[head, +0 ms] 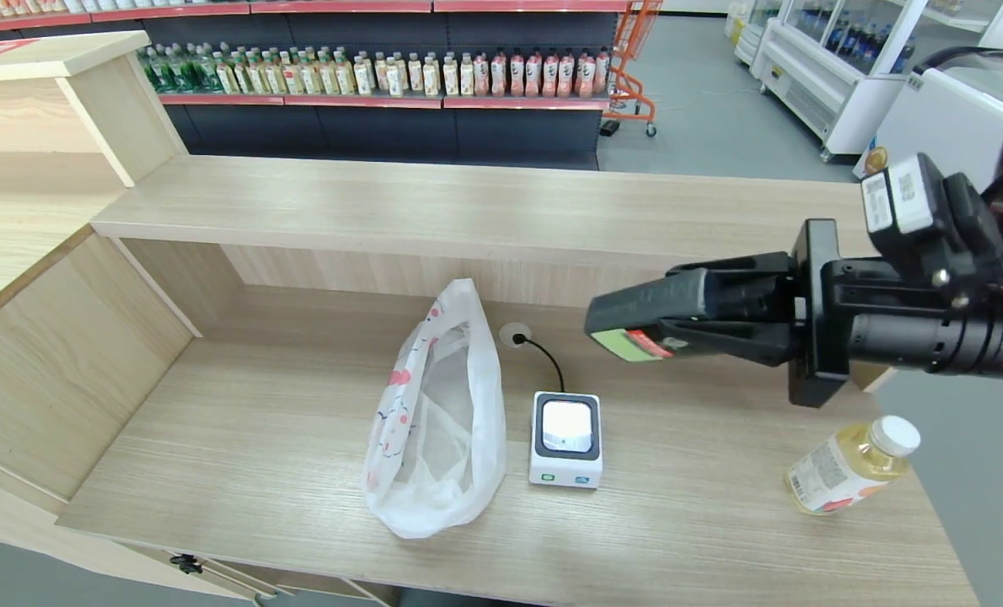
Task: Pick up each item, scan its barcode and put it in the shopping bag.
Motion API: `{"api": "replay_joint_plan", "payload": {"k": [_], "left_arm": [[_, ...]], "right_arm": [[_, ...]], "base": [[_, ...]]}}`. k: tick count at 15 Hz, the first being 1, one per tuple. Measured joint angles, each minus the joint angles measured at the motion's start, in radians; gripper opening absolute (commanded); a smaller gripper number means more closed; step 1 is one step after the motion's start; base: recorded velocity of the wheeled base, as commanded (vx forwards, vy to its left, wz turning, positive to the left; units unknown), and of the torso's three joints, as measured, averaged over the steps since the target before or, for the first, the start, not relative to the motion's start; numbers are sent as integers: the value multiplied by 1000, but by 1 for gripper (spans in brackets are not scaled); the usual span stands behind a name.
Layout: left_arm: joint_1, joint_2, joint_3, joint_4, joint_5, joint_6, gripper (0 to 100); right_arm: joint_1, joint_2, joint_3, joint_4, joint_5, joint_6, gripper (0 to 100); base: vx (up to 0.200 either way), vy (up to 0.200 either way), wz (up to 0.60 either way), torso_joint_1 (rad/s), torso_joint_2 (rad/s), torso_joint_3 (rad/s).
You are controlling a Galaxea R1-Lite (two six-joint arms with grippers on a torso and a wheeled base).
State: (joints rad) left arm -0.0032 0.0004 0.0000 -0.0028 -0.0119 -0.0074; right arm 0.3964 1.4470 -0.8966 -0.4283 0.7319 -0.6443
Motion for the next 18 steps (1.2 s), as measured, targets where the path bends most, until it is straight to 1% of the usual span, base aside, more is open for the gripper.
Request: {"api": "replay_joint_plan", "payload": {"k": [1,3,5,6,8,9,10,14,17,18], "left_arm": [[0,0,0,0,0,0,100],[0,0,0,0,0,0,100],[0,0,0,0,0,0,100],[0,0,0,0,0,0,100],[0,0,0,0,0,0,100],[0,0,0,0,0,0,100],[0,0,0,0,0,0,100],[0,0,0,0,0,0,100],[0,0,0,0,0,0,100],[0,0,0,0,0,0,100]], "right_arm": [[-37,-19,33,3,-8,152,0],[-100,-51,111,1,-18,538,0],[-128,-73,164,-13,-24,840,0],[-139,-79,184,-25,-35,939,0],[-147,-66,203,-74,-72,1035,0],[-148,-47,208,-109,-94,1063,0],[-150,-31,211,-131,-109,1069,0],[-183,124,193,-316,-162,1073,0],[-194,241,175,-382,-171,1074,0],[-194,278,173,-427,-170,1076,0]], "base": [[0,0,0,0,0,0],[0,0,0,0,0,0],[0,0,0,0,0,0],[0,0,0,0,0,0],[0,0,0,0,0,0],[0,0,0,0,0,0],[0,0,0,0,0,0],[0,0,0,0,0,0],[0,0,0,0,0,0],[0,0,0,0,0,0]]}}
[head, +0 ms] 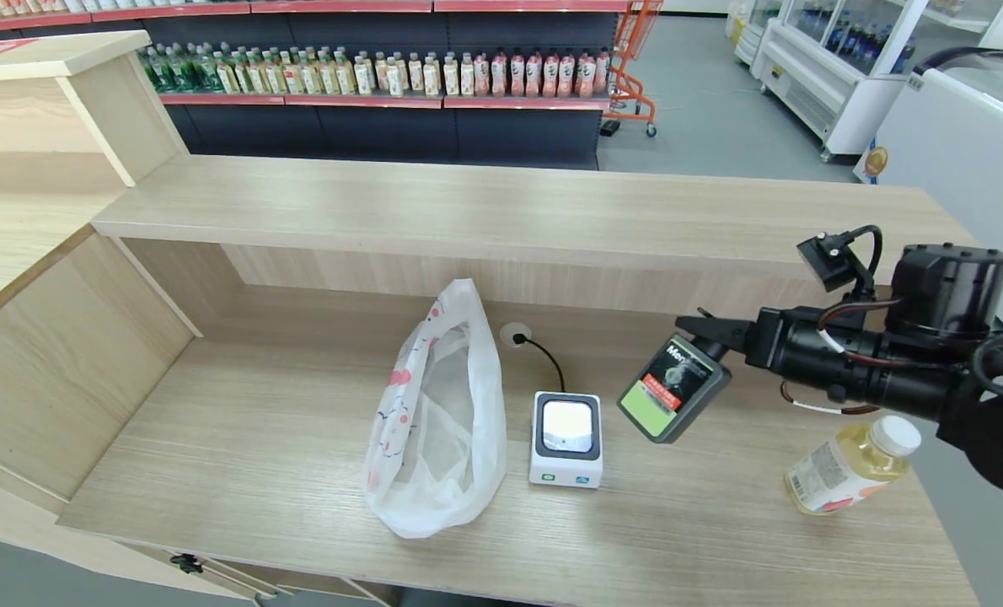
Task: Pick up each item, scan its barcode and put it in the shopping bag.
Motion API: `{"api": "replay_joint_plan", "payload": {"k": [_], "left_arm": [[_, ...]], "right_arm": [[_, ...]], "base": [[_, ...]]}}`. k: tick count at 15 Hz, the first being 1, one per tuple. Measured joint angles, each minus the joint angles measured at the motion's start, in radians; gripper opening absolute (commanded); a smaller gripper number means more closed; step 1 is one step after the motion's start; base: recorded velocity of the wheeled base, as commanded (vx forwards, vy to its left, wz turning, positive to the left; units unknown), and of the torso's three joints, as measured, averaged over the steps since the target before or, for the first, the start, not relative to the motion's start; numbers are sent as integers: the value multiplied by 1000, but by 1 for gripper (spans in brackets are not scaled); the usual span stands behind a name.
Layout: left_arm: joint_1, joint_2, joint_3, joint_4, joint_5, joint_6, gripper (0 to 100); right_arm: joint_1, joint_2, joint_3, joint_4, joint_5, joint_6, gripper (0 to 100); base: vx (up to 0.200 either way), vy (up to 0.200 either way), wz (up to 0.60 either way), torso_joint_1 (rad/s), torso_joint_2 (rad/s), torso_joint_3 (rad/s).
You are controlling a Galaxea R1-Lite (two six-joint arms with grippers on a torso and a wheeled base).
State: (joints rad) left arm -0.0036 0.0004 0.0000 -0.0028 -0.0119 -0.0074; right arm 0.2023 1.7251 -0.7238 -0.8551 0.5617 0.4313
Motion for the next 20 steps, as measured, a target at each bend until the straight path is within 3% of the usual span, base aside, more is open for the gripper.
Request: {"api": "replay_joint_plan", "payload": {"k": [8,20], "left_arm": [[0,0,0,0,0,7,100],[0,0,0,0,0,7,100]], "right_arm": [[72,196,-29,-165,3,14,0],[154,496,-276,-242,-17,5,0]], "base": [[0,0,0,0,0,0],[0,0,0,0,0,0]]}}
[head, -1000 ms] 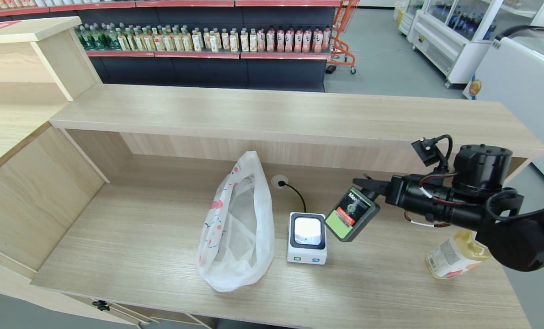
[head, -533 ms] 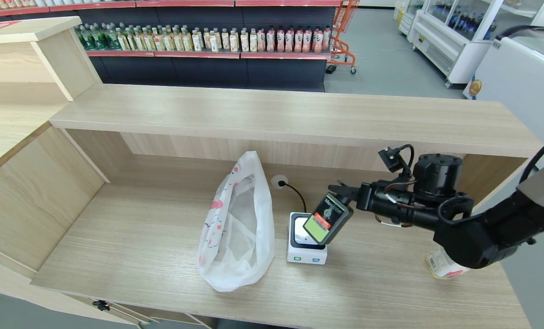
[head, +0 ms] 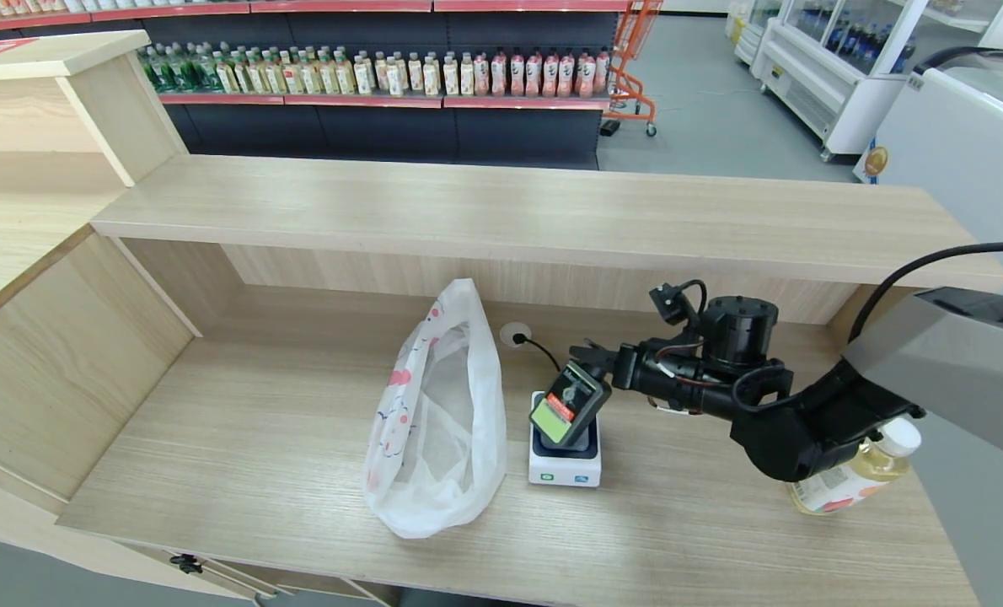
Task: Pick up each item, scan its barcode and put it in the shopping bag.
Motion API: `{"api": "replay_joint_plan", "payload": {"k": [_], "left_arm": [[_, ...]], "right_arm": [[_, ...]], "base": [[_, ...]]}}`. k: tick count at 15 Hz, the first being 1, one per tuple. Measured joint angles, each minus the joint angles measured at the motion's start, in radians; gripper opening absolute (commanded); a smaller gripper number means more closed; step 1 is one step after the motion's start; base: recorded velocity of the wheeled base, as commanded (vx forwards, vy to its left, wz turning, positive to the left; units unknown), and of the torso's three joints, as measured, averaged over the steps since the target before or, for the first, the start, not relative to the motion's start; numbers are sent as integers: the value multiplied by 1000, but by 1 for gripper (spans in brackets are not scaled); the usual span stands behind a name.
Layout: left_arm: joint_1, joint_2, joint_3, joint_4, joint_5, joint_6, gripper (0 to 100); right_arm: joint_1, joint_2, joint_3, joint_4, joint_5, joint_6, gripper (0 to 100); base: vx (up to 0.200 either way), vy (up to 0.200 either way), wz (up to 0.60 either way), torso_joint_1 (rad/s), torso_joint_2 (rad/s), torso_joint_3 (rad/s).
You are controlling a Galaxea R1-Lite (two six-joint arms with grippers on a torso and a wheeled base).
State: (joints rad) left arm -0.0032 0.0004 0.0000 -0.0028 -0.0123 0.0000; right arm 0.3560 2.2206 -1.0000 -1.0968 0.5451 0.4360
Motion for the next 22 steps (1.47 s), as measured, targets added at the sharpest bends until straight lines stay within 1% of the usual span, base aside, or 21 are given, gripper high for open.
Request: {"api": "replay_joint_plan", "payload": {"k": [5,9,12,18,22], "left_arm": [[0,0,0,0,0,0,100],[0,0,0,0,0,1,100],[0,0,0,0,0,0,100],[0,0,0,0,0,0,100],[0,0,0,0,0,0,100]], "right_arm": [[5,30,-16,1,0,-18,0],[2,26,-16,5,0,-58,0],[-1,15,-11,9,-2,-61,0],[1,-23,11,10,-3,-69,0],[7,-90,64,8,-2,-69,0]], "base": [[0,0,0,0,0,0],[0,0,0,0,0,0],[0,0,0,0,0,0],[0,0,0,0,0,0],[0,0,0,0,0,0]]}}
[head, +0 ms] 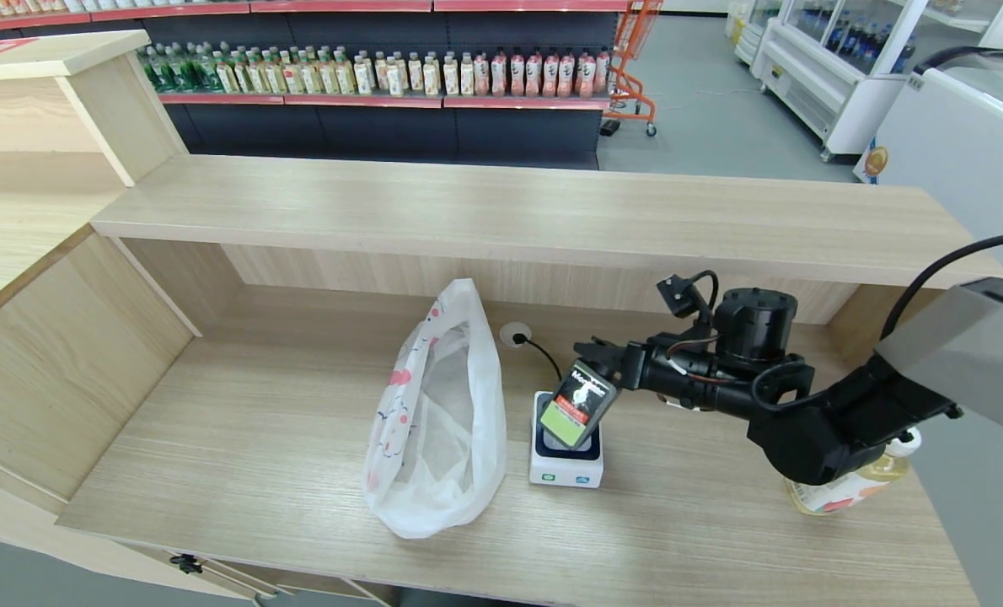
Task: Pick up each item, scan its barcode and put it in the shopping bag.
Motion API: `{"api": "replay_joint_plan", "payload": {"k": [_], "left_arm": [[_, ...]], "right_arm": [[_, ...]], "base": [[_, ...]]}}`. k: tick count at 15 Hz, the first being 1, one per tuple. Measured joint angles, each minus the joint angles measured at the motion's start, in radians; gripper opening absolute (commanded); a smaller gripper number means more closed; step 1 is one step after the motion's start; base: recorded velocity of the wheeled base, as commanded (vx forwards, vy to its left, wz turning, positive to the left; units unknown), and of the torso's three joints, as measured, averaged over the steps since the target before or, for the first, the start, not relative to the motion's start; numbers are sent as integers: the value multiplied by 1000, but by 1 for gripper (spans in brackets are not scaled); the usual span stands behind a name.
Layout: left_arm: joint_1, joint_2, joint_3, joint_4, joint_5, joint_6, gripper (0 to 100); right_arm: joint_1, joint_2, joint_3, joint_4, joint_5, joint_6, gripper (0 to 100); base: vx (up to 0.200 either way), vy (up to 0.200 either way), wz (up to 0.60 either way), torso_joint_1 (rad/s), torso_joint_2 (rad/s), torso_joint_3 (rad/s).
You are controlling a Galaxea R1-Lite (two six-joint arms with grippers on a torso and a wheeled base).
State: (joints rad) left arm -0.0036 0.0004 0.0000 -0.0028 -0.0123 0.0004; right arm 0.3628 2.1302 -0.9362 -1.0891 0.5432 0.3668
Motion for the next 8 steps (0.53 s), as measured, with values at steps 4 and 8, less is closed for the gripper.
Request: {"api": "replay_joint_plan", "payload": {"k": [4,8], "left_arm": [[0,0,0,0,0,0,100],[0,0,0,0,0,0,100]], "right_arm": [[4,-100,48,9,1,-20,0],[14,-206,107,14,1,-50,0]], "base": [[0,100,0,0,2,0],[0,200,0,5,4,2]]}}
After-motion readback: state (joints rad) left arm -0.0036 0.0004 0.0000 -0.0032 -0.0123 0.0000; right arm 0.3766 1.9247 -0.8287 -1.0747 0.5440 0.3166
